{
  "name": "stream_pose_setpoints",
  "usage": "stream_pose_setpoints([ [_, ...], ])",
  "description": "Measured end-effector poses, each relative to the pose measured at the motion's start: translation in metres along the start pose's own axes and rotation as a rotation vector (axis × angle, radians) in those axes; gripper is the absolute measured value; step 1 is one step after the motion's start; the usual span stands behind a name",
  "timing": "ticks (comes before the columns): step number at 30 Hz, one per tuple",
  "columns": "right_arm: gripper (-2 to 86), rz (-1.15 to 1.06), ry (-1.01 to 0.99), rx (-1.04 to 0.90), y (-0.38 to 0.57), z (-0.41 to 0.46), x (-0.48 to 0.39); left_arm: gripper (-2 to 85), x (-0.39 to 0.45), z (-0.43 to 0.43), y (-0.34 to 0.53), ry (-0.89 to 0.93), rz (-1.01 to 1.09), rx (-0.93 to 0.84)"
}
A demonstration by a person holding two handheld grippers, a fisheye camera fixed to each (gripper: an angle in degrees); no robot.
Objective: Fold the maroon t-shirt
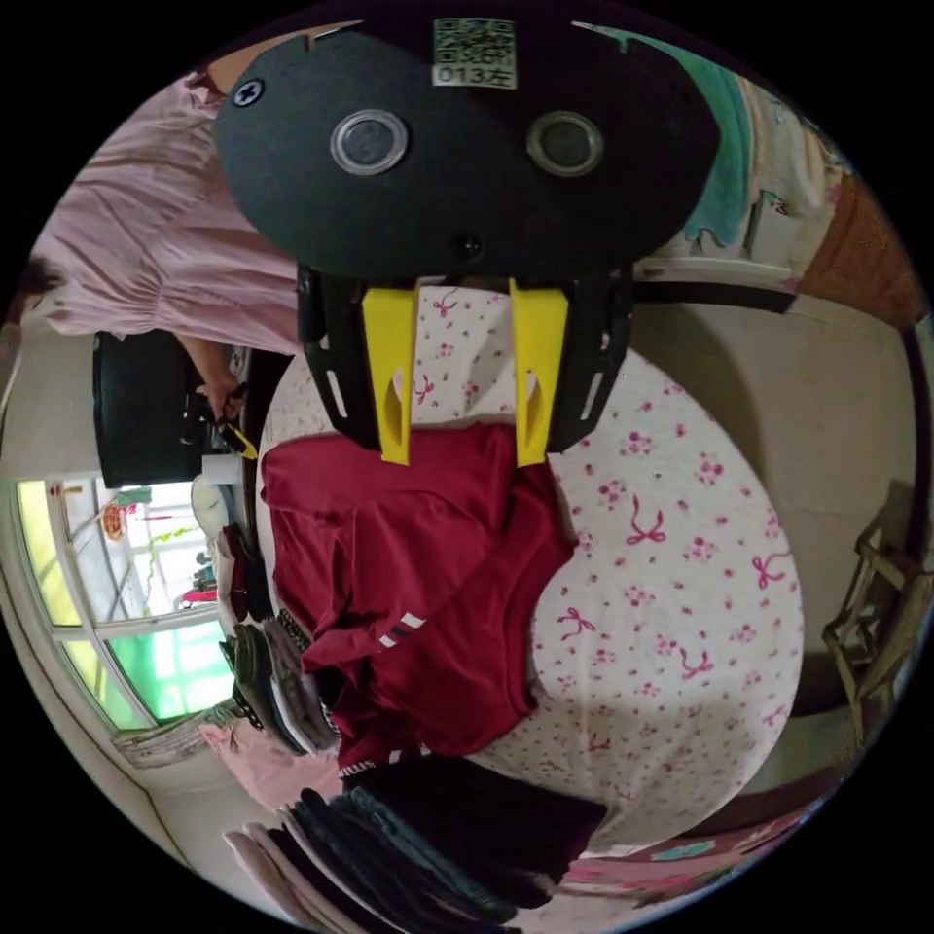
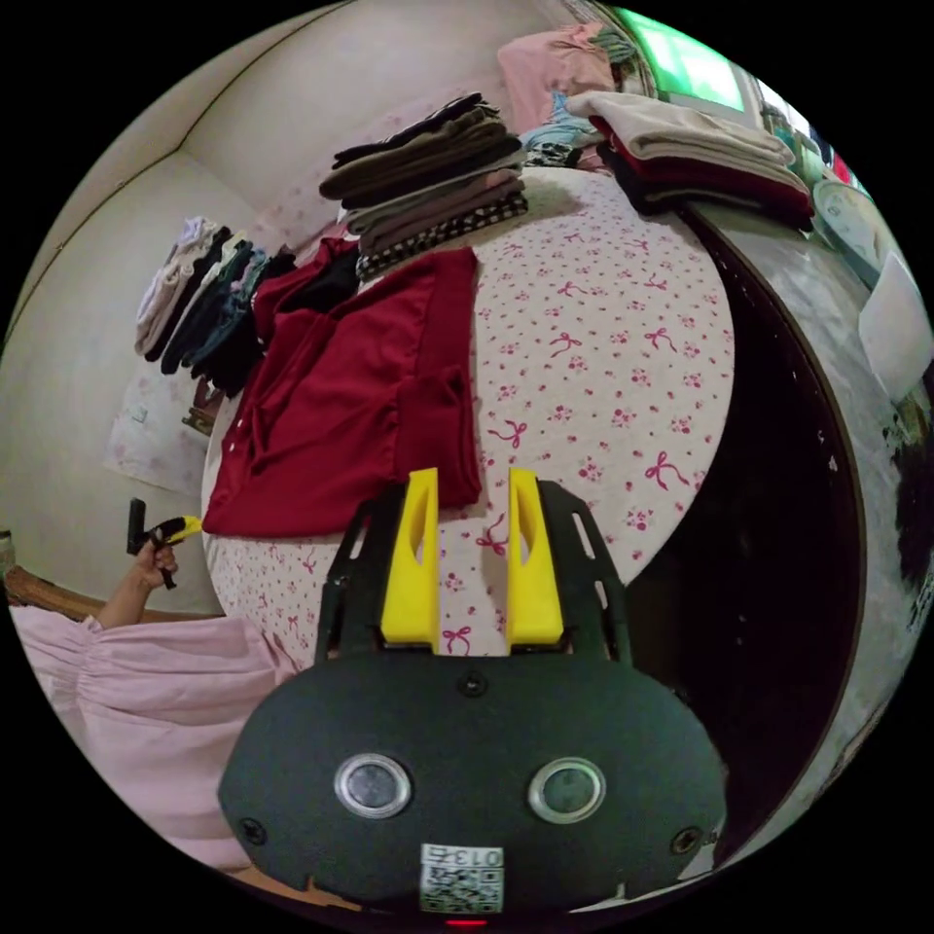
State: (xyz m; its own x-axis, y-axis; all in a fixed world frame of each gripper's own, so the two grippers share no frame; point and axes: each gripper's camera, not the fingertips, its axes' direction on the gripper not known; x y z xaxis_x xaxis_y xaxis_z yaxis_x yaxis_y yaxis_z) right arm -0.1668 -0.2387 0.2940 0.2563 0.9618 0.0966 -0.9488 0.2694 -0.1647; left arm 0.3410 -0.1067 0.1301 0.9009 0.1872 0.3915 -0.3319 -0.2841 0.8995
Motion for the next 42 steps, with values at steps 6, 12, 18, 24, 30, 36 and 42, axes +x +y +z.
stream_pose_setpoints([
  [6,12.2,0.012,-0.054,-0.028,0.003,0.011,0.007,13.3,-0.004,0.005,-0.017,-0.041,-0.051,-0.045],
  [12,11.2,-0.031,-0.022,-0.096,-0.006,0.032,-0.014,12.1,0.012,-0.001,-0.033,-0.160,-0.022,-0.076],
  [18,7.9,0.024,-0.062,-0.062,-0.006,0.036,-0.012,8.1,0.001,-0.008,-0.035,-0.141,-0.084,-0.051],
  [24,3.8,-0.110,0.057,-0.145,-0.022,0.046,-0.049,1.7,0.019,-0.004,-0.052,-0.233,-0.007,-0.131],
  [30,3.0,-0.130,0.079,-0.122,-0.034,0.017,-0.065,0.9,0.037,-0.042,-0.055,-0.222,0.068,-0.125],
  [36,3.2,-0.151,0.132,-0.109,-0.022,-0.016,-0.081,0.9,0.070,-0.061,-0.034,-0.214,0.152,-0.157],
  [42,5.6,-0.099,0.128,-0.214,0.006,0.029,-0.064,1.6,0.051,0.000,-0.011,-0.255,0.105,-0.290],
])
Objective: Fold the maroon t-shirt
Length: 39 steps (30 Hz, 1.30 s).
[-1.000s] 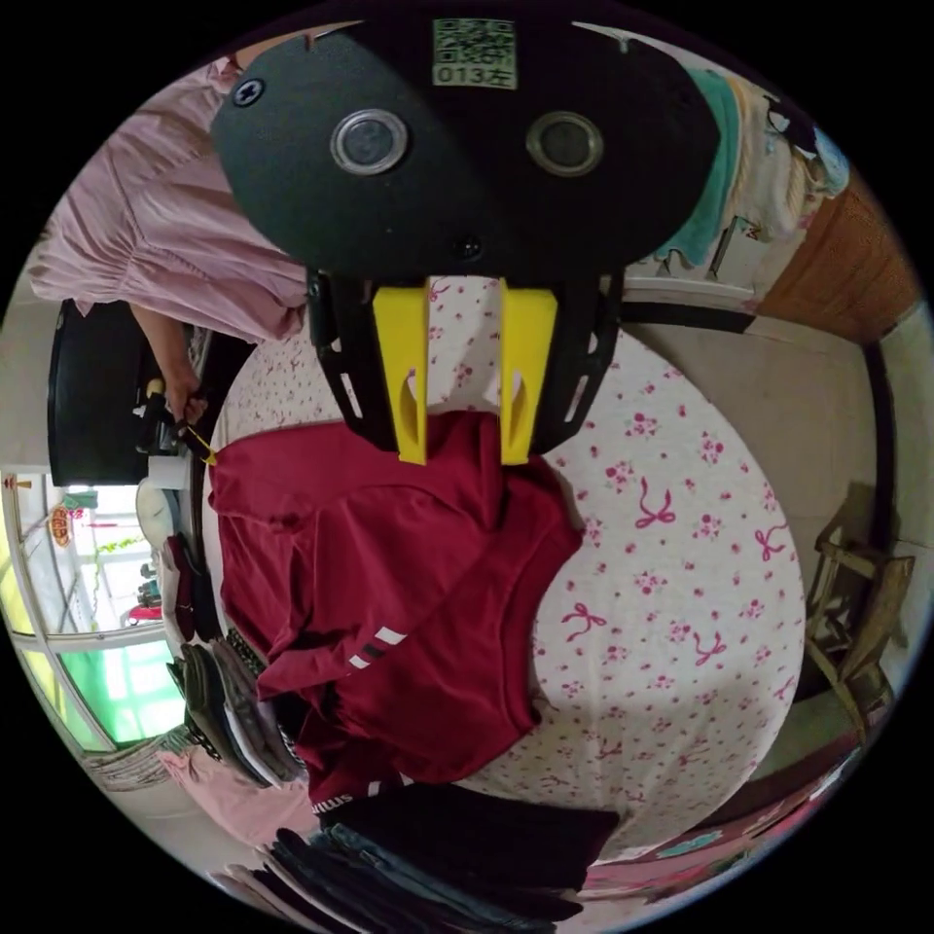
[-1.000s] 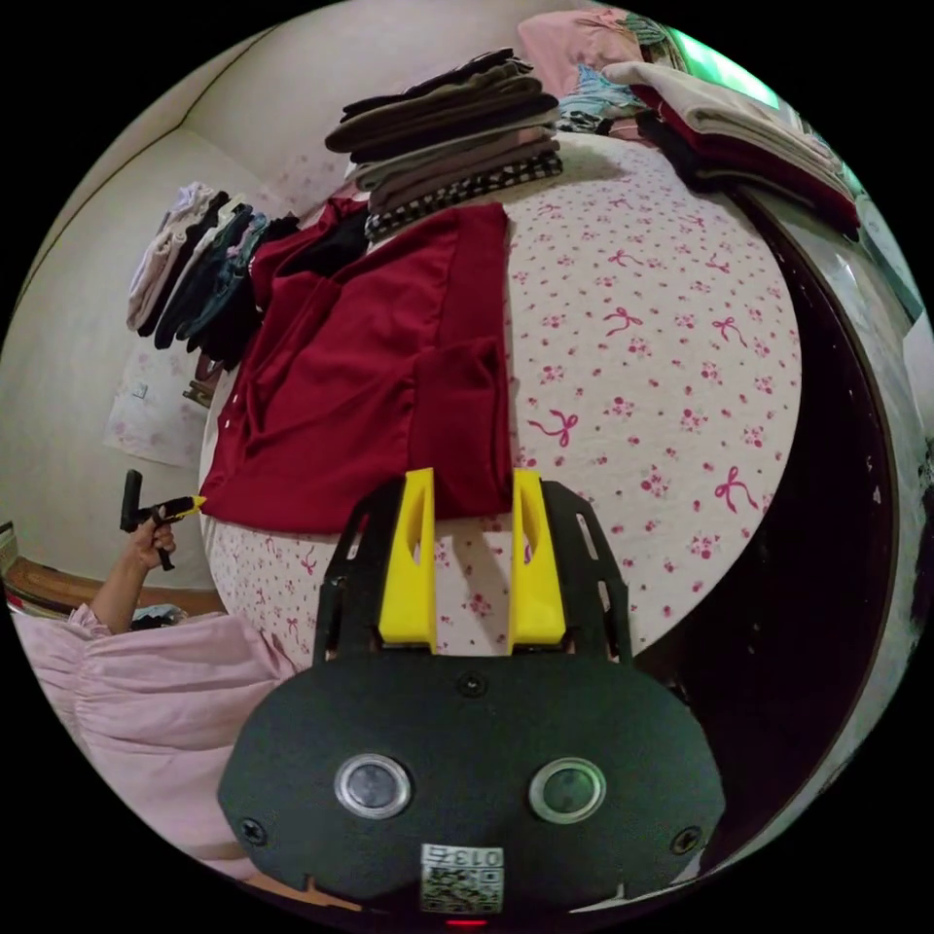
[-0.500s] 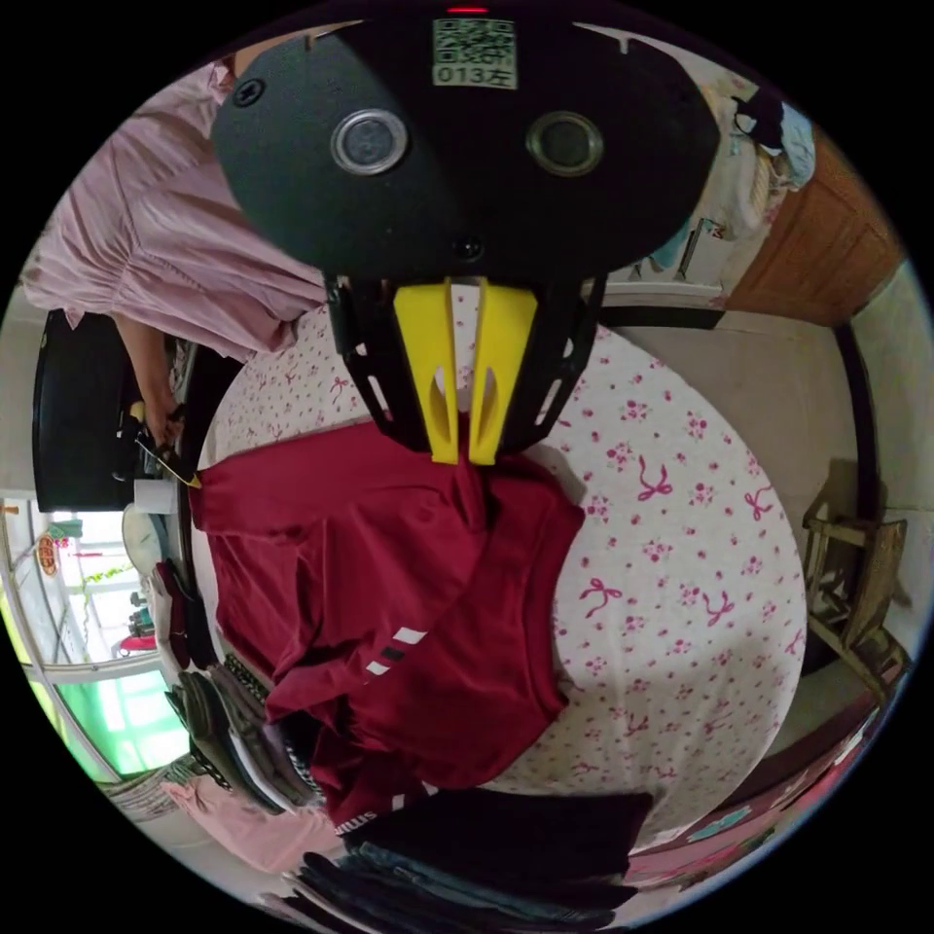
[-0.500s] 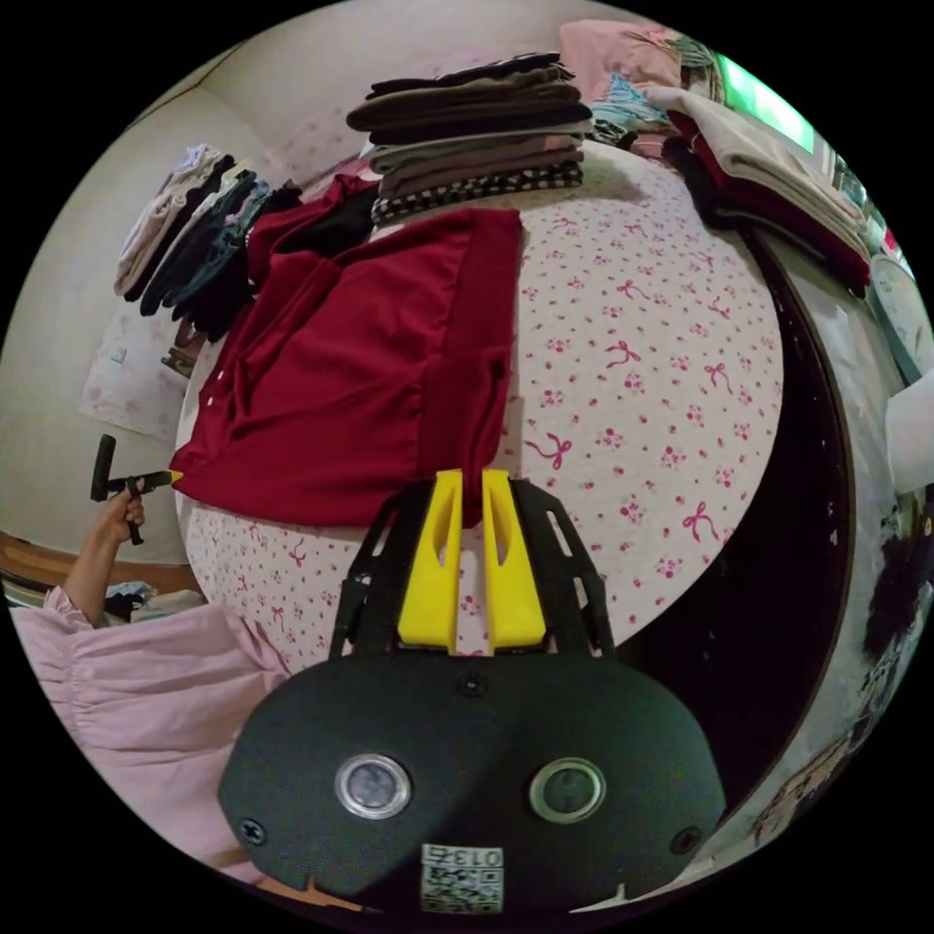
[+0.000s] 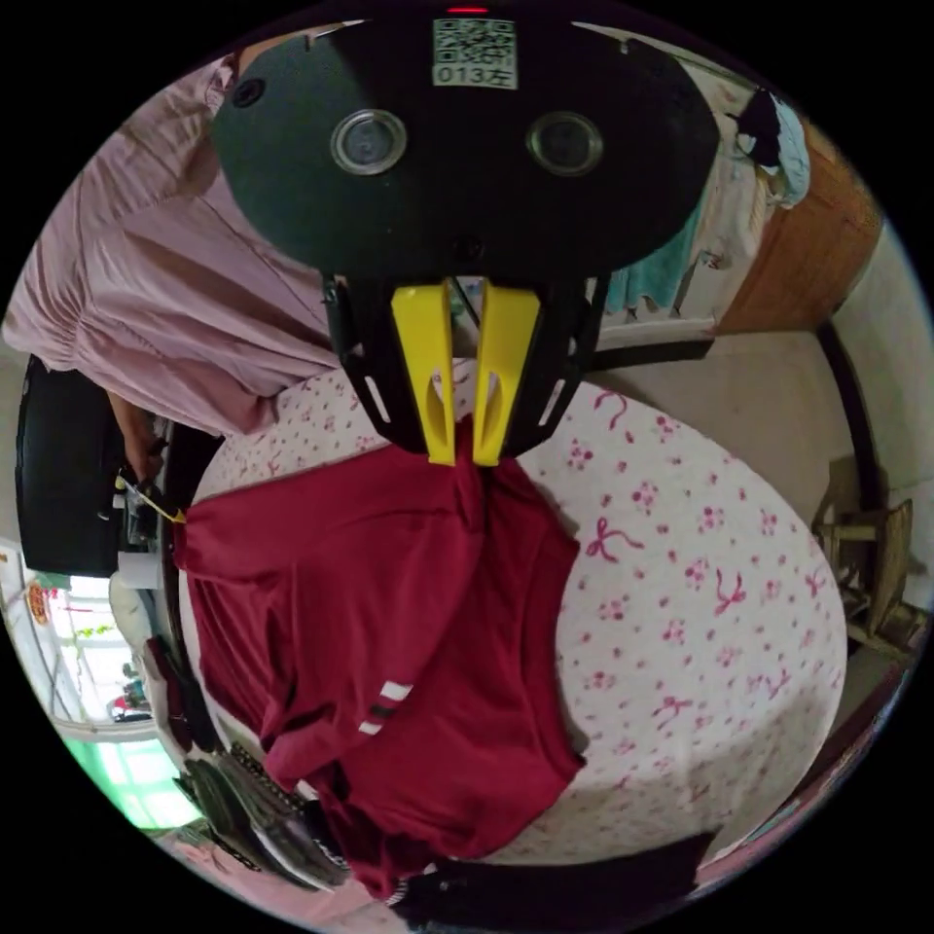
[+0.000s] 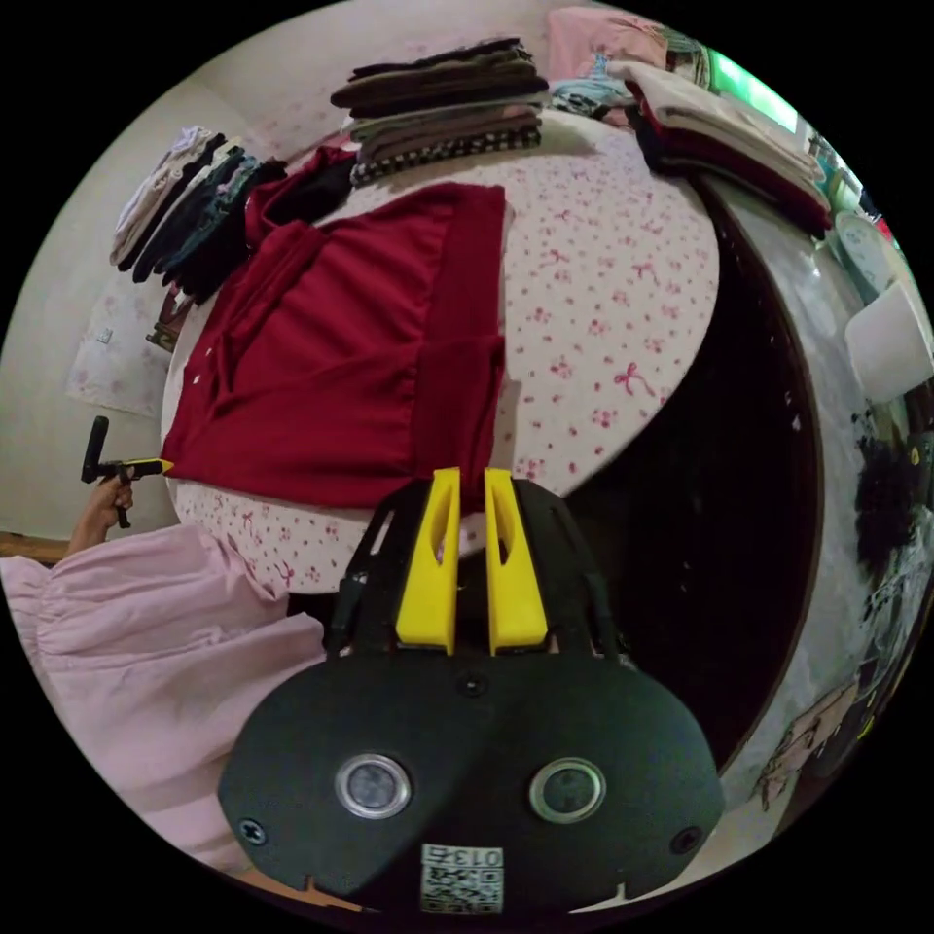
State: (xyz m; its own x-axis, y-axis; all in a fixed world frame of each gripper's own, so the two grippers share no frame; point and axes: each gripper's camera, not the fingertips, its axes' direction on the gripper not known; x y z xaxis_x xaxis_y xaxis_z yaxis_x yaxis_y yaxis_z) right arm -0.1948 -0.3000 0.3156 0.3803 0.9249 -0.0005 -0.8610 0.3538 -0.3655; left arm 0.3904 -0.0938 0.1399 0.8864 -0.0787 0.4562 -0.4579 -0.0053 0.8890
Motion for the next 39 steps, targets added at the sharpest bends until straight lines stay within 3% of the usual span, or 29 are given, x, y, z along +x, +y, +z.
stream_pose_setpoints([
  [9,7.3,-0.114,0.141,0.111,-0.046,-0.020,-0.051,3.7,-0.052,-0.048,0.043,0.110,-0.166,0.255],
  [12,7.4,-0.263,0.084,0.114,-0.086,0.003,-0.107,5.8,-0.043,-0.036,0.022,0.068,-0.127,0.228],
  [19,6.8,-0.495,-0.037,0.066,-0.171,0.063,-0.221,1.0,-0.026,-0.017,-0.004,-0.143,-0.006,0.082],
  [22,7.1,-0.528,-0.026,0.083,-0.215,0.075,-0.243,0.1,-0.044,-0.028,0.013,-0.058,-0.066,0.150],
  [24,7.5,-0.524,-0.041,0.102,-0.243,0.077,-0.248,-0.1,-0.047,-0.036,0.024,-0.120,-0.096,0.195],
  [28,10.2,-0.499,-0.049,0.148,-0.321,0.089,-0.263,-0.3,-0.010,-0.045,0.026,-0.074,0.082,0.266],
  [31,10.7,-0.468,-0.092,0.110,-0.366,0.108,-0.271,-0.3,0.034,-0.023,0.009,-0.077,0.251,0.187],
  [36,4.7,-0.425,-0.150,-0.230,-0.430,0.183,-0.282,-0.3,0.056,0.017,-0.015,-0.129,0.308,0.094],
  [39,3.9,-0.535,-0.149,-0.062,-0.429,0.153,-0.296,-0.3,0.057,0.022,-0.022,-0.178,0.311,0.090],
])
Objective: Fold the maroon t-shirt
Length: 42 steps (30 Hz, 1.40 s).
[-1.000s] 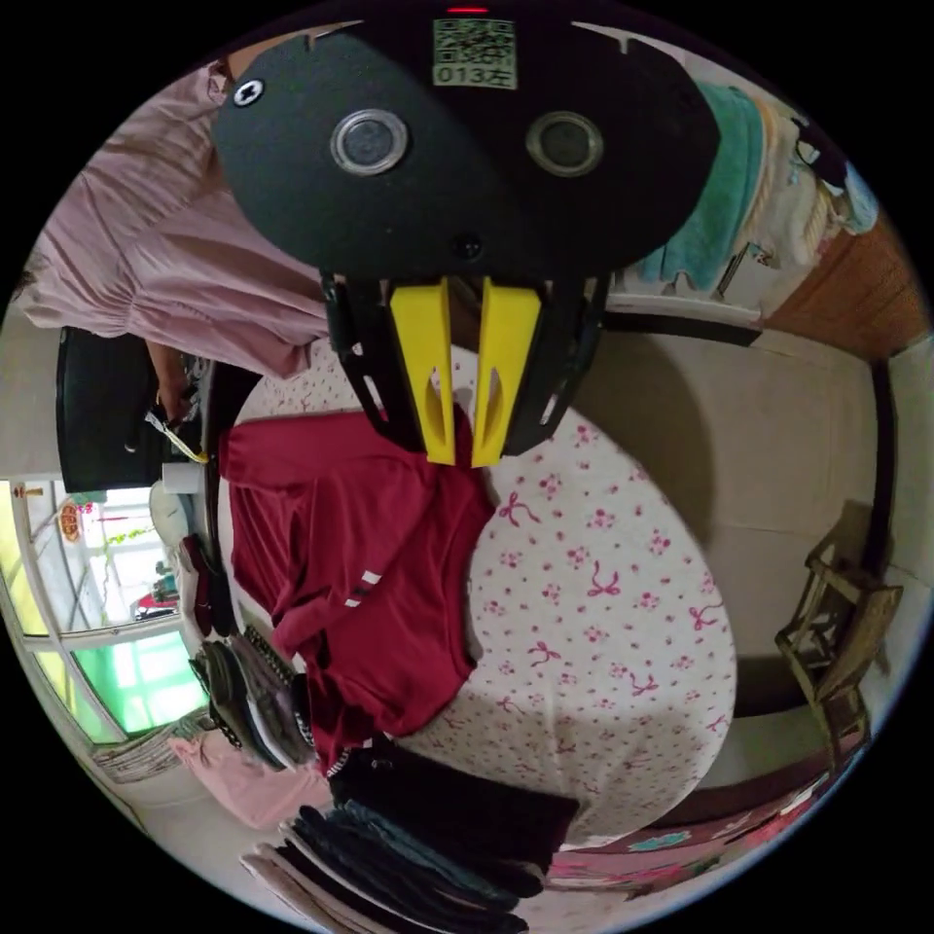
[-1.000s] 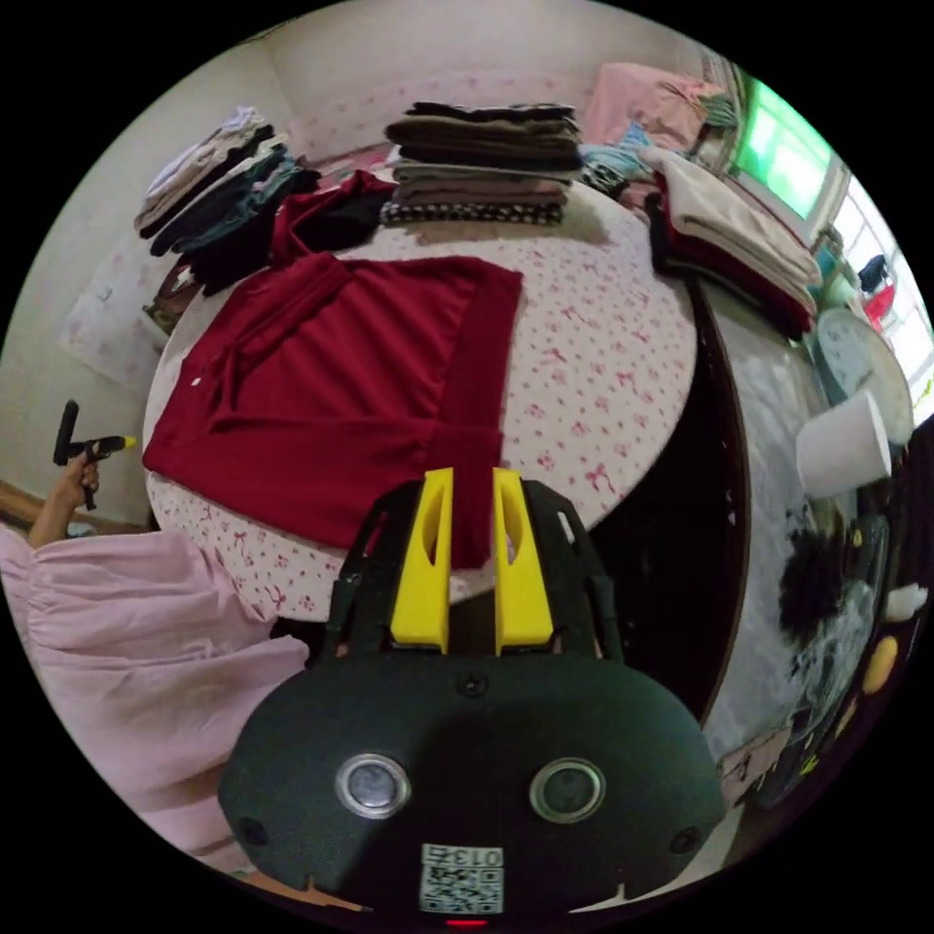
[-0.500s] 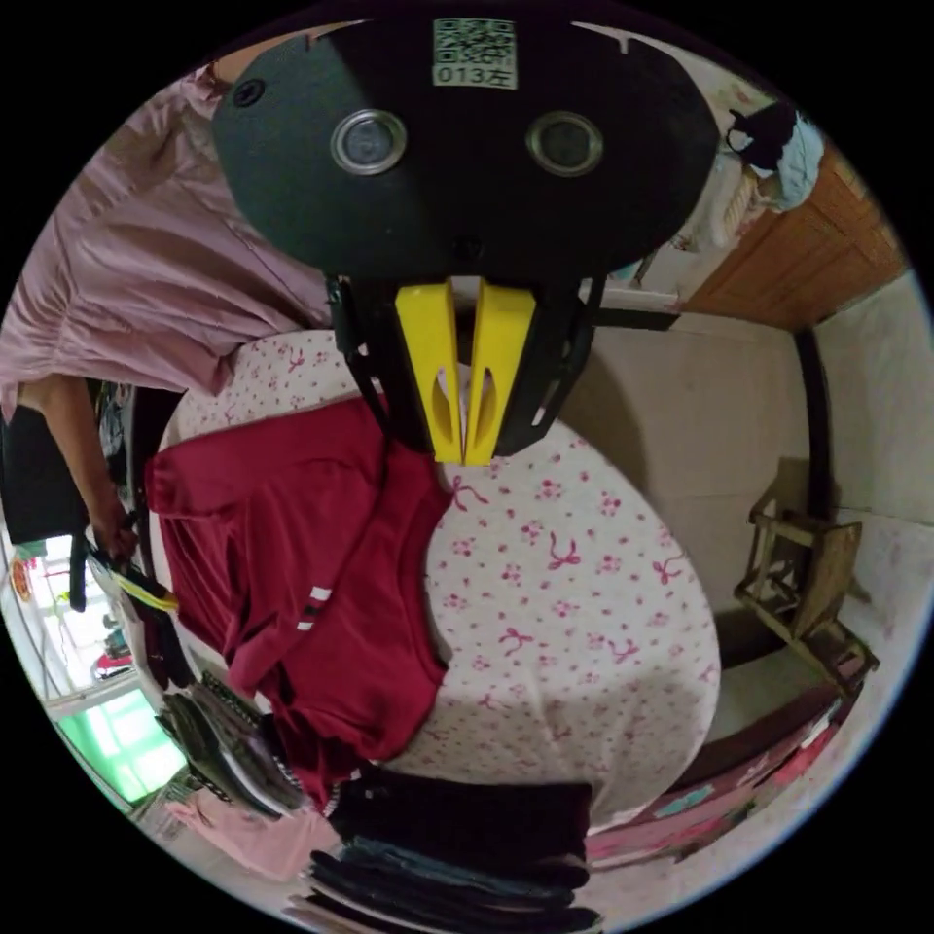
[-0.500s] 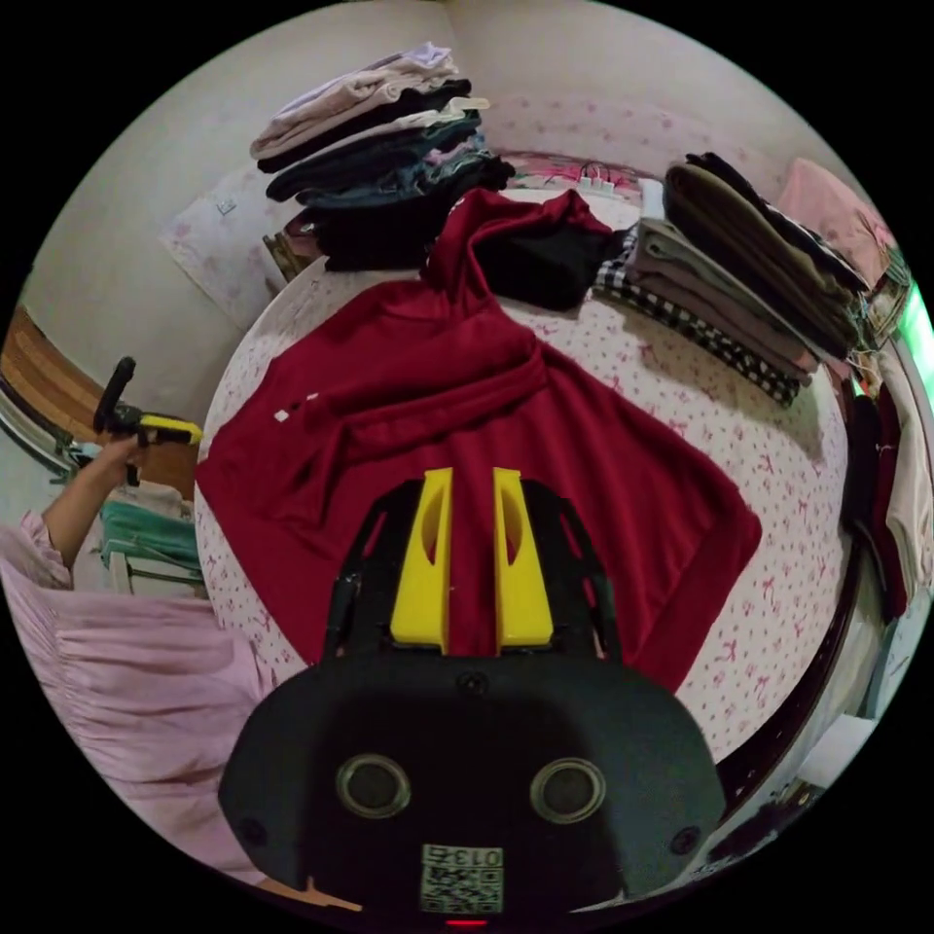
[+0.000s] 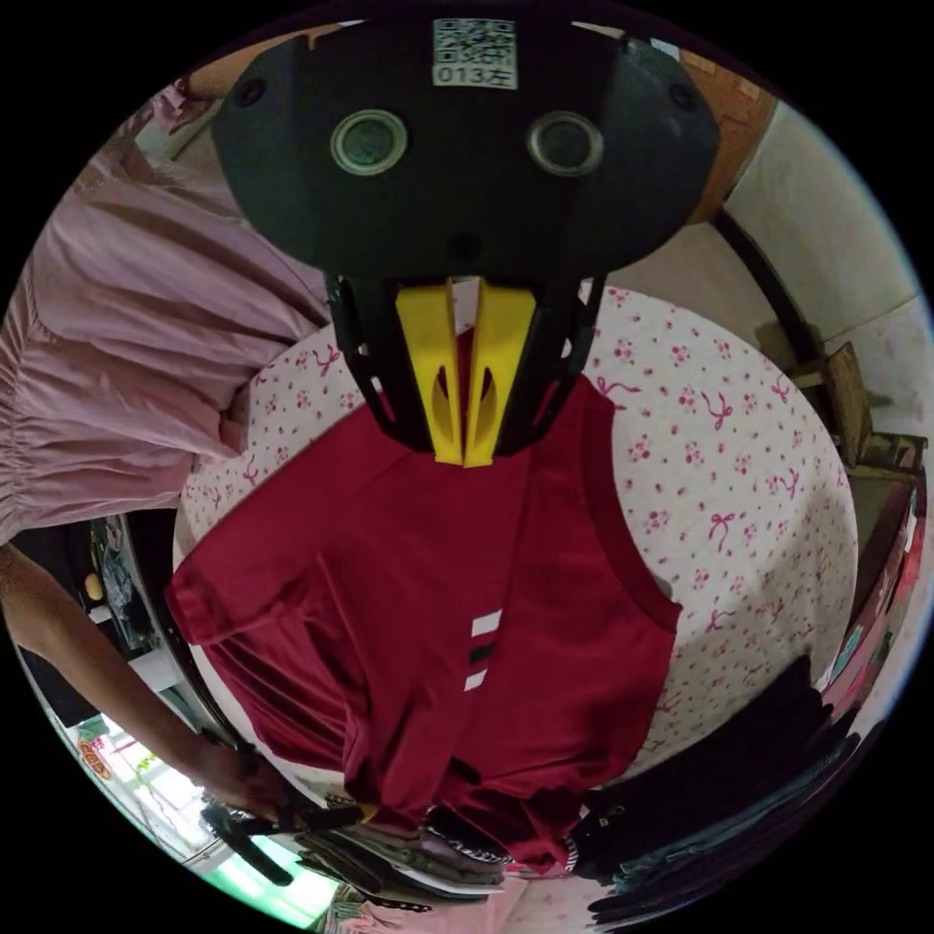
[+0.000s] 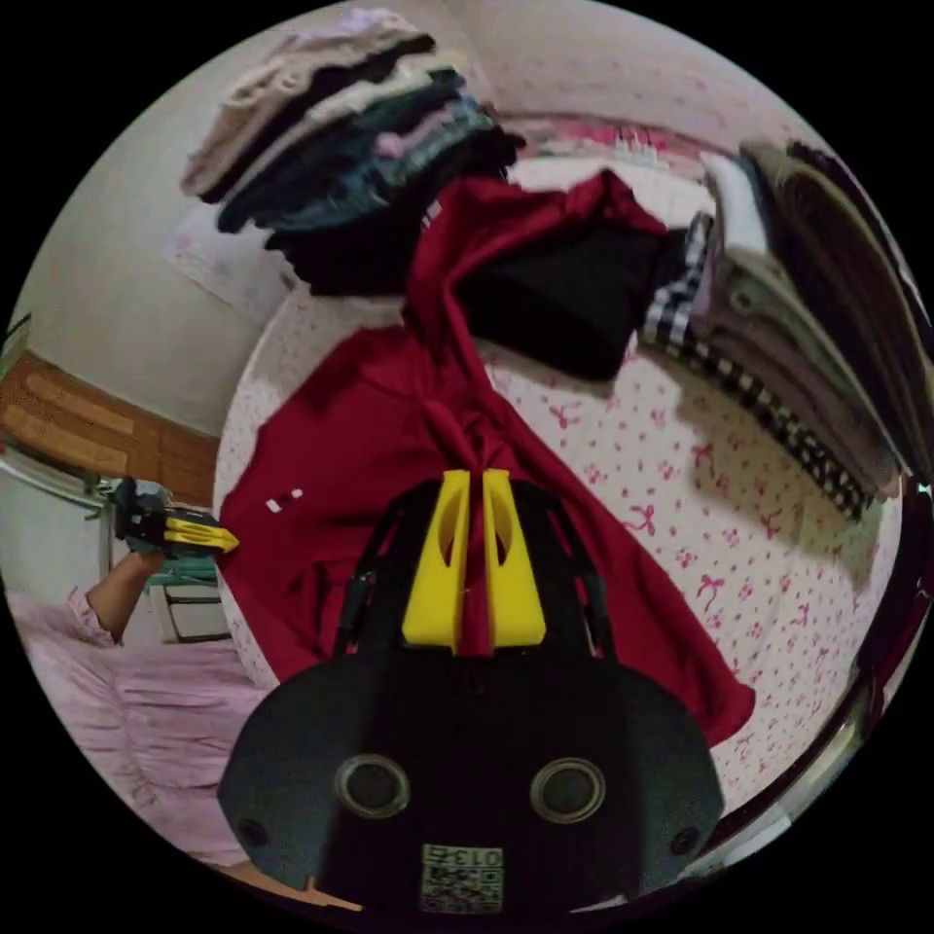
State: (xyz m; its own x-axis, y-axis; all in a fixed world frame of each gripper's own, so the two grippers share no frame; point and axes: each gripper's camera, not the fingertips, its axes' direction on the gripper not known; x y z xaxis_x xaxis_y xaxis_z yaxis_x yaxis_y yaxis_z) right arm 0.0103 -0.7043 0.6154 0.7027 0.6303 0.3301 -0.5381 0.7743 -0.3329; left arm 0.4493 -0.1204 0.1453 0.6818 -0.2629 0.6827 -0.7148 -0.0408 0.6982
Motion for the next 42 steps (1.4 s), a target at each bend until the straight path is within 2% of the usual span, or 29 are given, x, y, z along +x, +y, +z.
stream_pose_setpoints([
  [4,5.3,-0.019,0.020,0.277,0.025,-0.049,-0.004,-0.3,-0.002,0.008,-0.005,-0.021,0.004,-0.003],
  [6,7.0,0.055,0.052,0.231,0.035,-0.034,0.010,-0.3,-0.004,0.011,-0.007,-0.002,-0.016,-0.004],
  [7,7.4,0.120,0.091,0.124,0.040,-0.015,0.025,-0.3,-0.005,0.012,-0.008,0.002,-0.010,-0.007],
  [9,7.4,0.229,0.099,0.051,0.053,-0.002,0.048,-0.3,-0.007,0.013,-0.004,0.012,-0.027,-0.005],
  [12,7.4,0.311,0.099,0.162,0.073,-0.021,0.070,-0.4,-0.018,0.011,0.006,0.042,-0.121,0.013],
  [18,9.3,0.130,0.112,0.147,0.019,-0.025,0.057,-0.4,0.013,-0.005,-0.012,0.000,-0.045,0.087],
  [25,12.5,-0.090,0.162,-0.111,-0.063,0.044,0.017,-0.3,0.054,0.031,-0.056,-0.093,0.045,0.047],
  [27,10.8,-0.133,0.171,-0.212,-0.067,0.066,0.011,-0.3,0.057,0.042,-0.061,-0.108,0.043,0.029],
  [30,5.3,-0.173,0.270,-0.236,-0.061,0.064,0.006,-0.3,0.061,0.055,-0.062,-0.115,0.048,0.010],
  [35,3.0,-0.151,0.175,-0.061,-0.031,-0.016,0.028,-0.3,0.063,0.063,-0.056,-0.079,0.014,0.036],
  [38,2.1,-0.062,0.081,0.130,0.007,-0.086,0.061,-0.4,0.068,0.068,-0.053,-0.085,0.008,0.048],
  [42,1.6,0.051,-0.177,0.466,0.108,-0.168,0.109,-0.3,0.081,0.075,-0.051,-0.131,0.021,0.049],
])
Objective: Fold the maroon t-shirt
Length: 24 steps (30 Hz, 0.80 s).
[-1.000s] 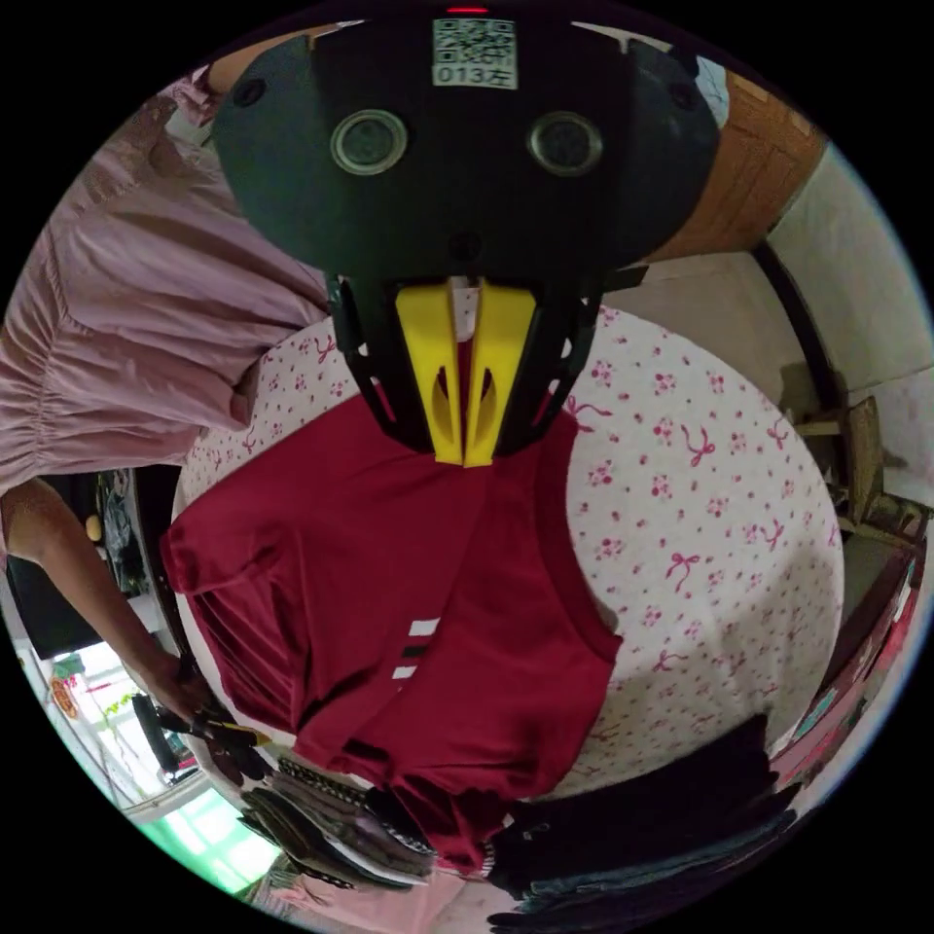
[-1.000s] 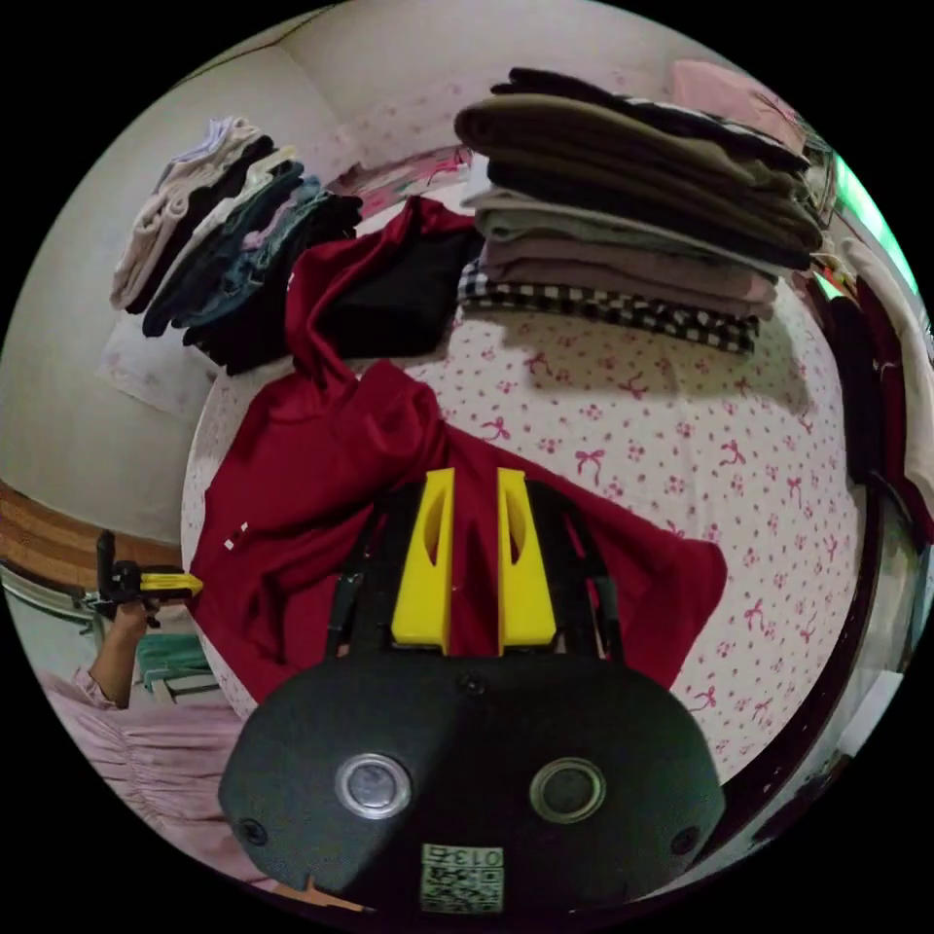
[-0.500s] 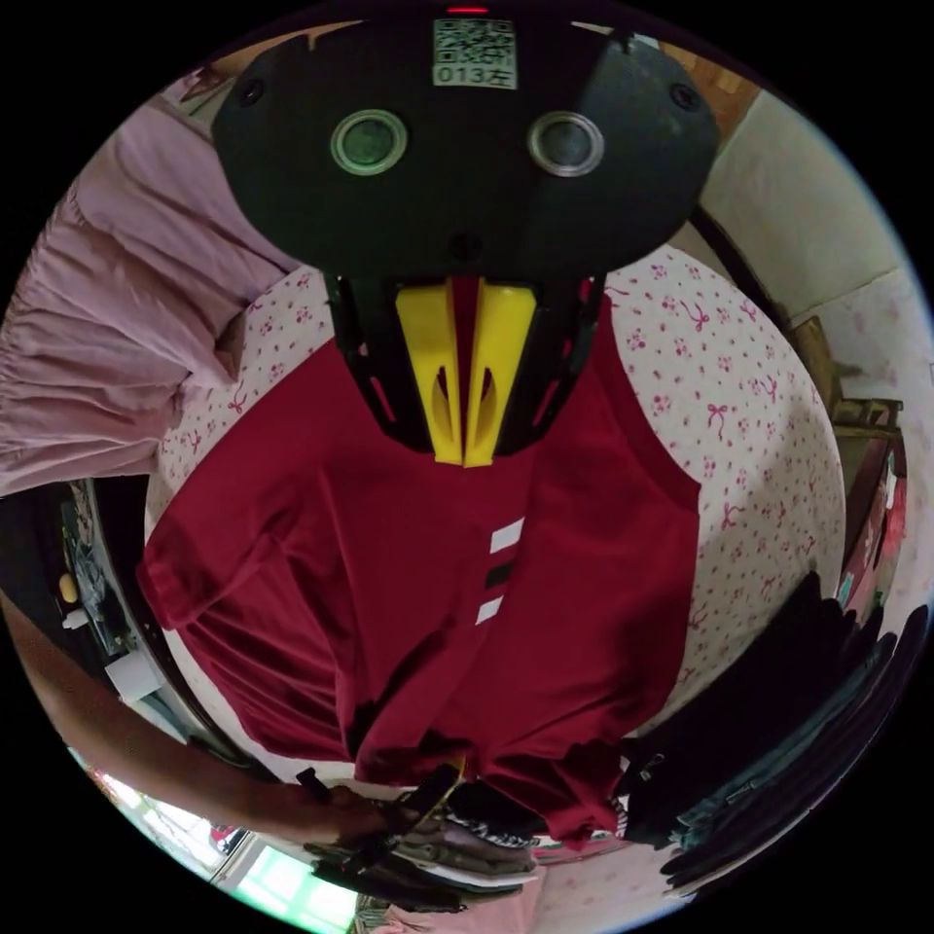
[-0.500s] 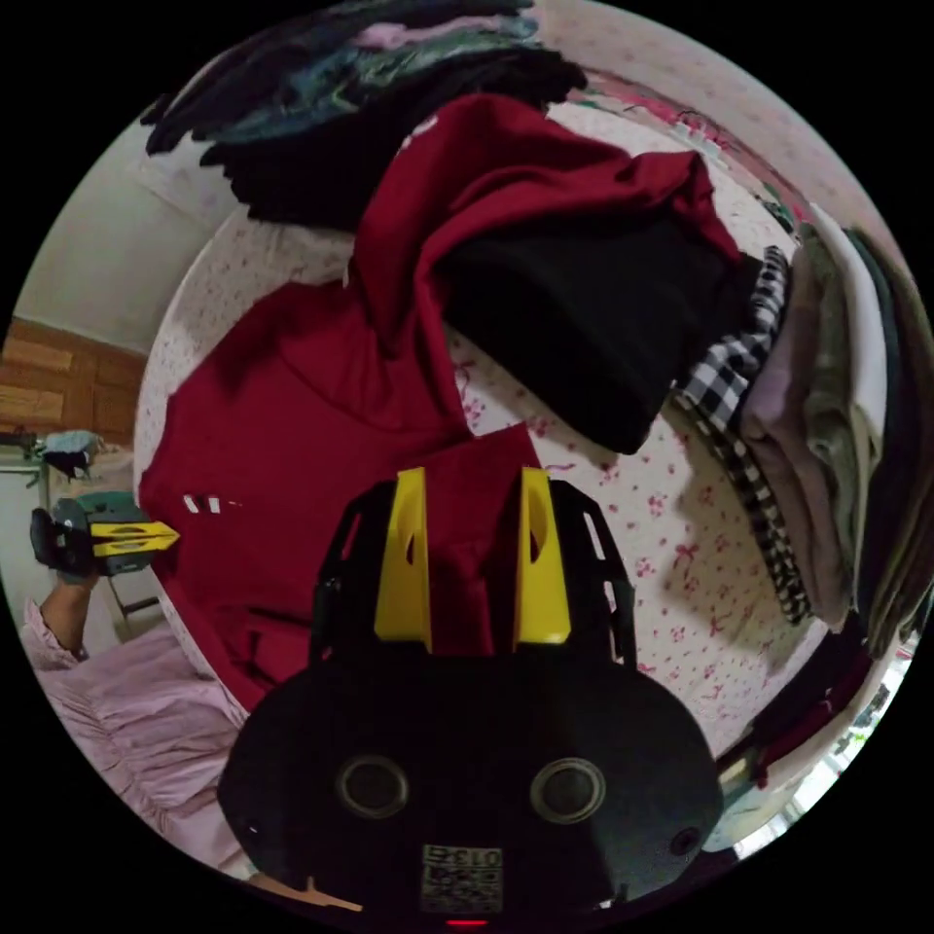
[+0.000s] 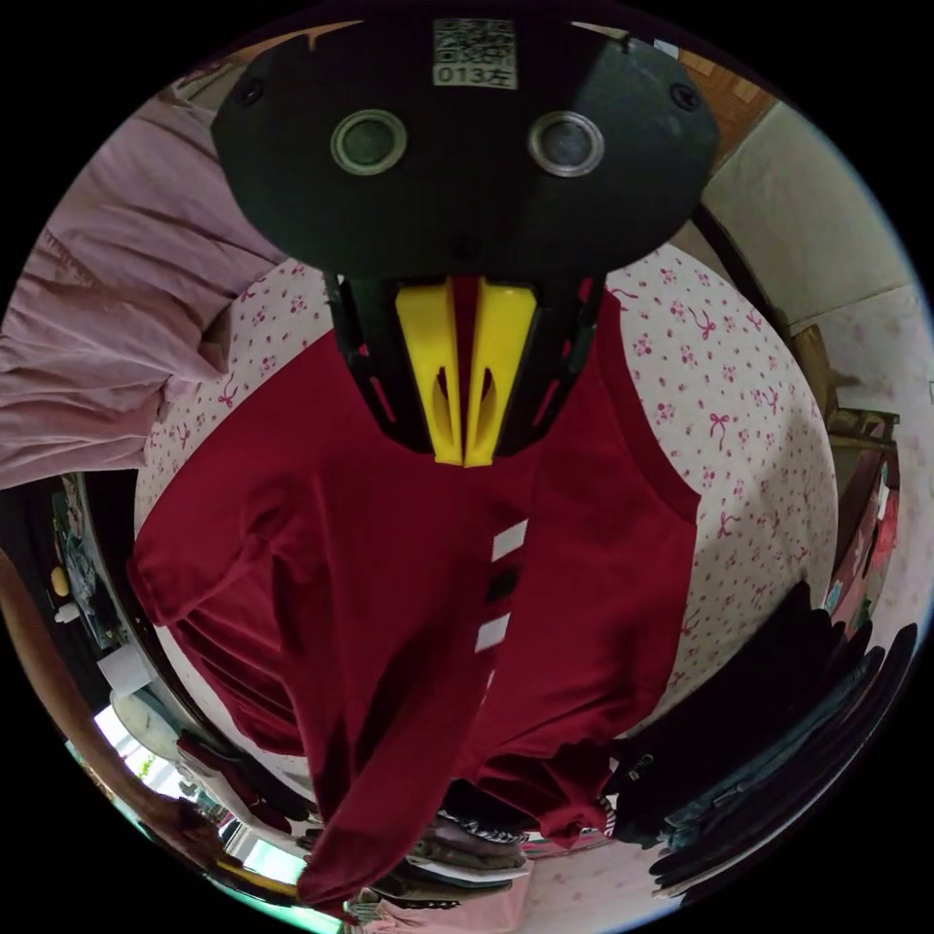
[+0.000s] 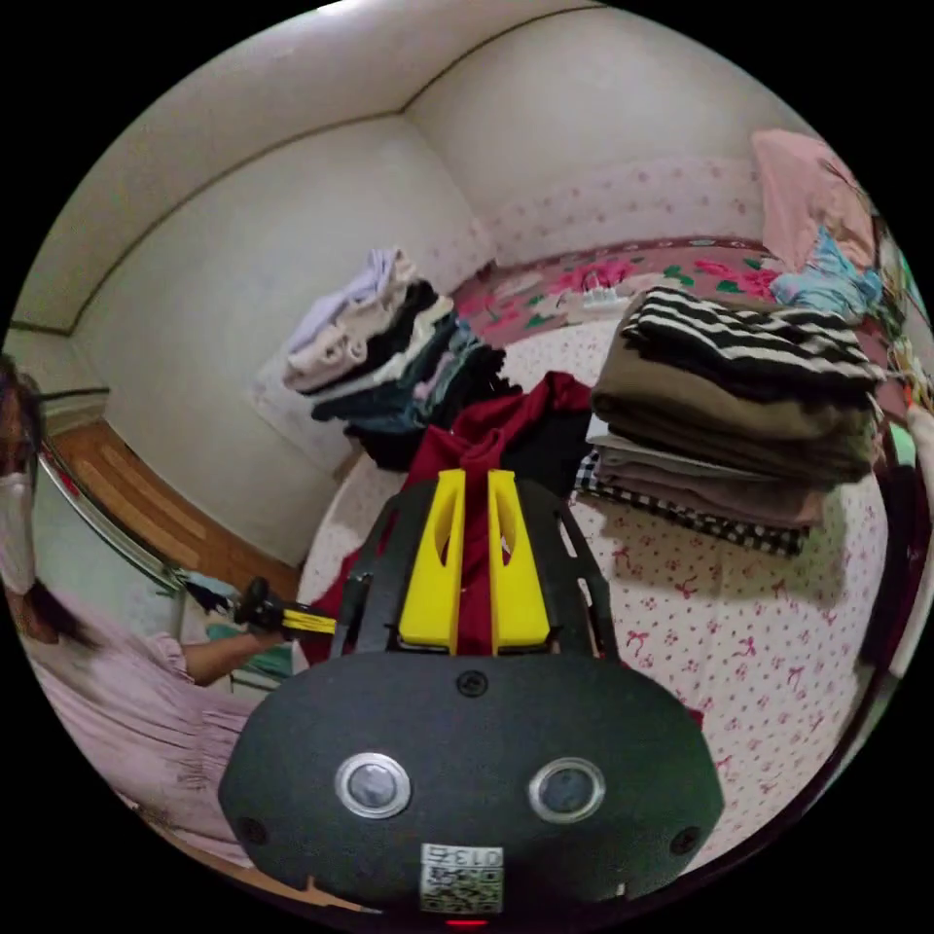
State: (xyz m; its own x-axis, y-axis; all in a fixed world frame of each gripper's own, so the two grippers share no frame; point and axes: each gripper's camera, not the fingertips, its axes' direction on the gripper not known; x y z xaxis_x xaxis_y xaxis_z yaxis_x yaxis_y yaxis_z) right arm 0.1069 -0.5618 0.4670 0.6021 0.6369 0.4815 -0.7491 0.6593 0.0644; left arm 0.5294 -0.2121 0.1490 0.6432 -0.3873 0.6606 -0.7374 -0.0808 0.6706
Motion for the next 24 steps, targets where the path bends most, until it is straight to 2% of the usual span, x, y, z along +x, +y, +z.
stream_pose_setpoints([
  [3,1.4,0.073,-0.093,0.164,0.067,-0.070,0.020,-0.3,0.012,0.004,0.003,-0.037,0.001,0.013],
  [6,1.5,0.147,-0.163,0.245,0.149,-0.117,0.041,-0.2,0.021,0.009,0.008,-0.063,-0.003,0.030],
  [11,2.2,0.312,-0.113,0.225,0.294,-0.144,0.060,0.0,0.043,0.018,0.013,-0.132,0.025,0.046],
  [16,4.5,0.588,-0.012,0.153,0.415,-0.155,0.078,0.1,0.056,0.026,0.019,-0.159,0.034,0.070],
  [20,7.8,0.669,-0.002,0.193,0.450,-0.183,0.079,0.4,0.068,0.024,0.029,-0.169,0.036,0.039],
  [24,11.3,0.677,0.037,0.220,0.456,-0.216,0.066,2.2,0.083,0.005,0.057,-0.258,0.035,0.139],
])
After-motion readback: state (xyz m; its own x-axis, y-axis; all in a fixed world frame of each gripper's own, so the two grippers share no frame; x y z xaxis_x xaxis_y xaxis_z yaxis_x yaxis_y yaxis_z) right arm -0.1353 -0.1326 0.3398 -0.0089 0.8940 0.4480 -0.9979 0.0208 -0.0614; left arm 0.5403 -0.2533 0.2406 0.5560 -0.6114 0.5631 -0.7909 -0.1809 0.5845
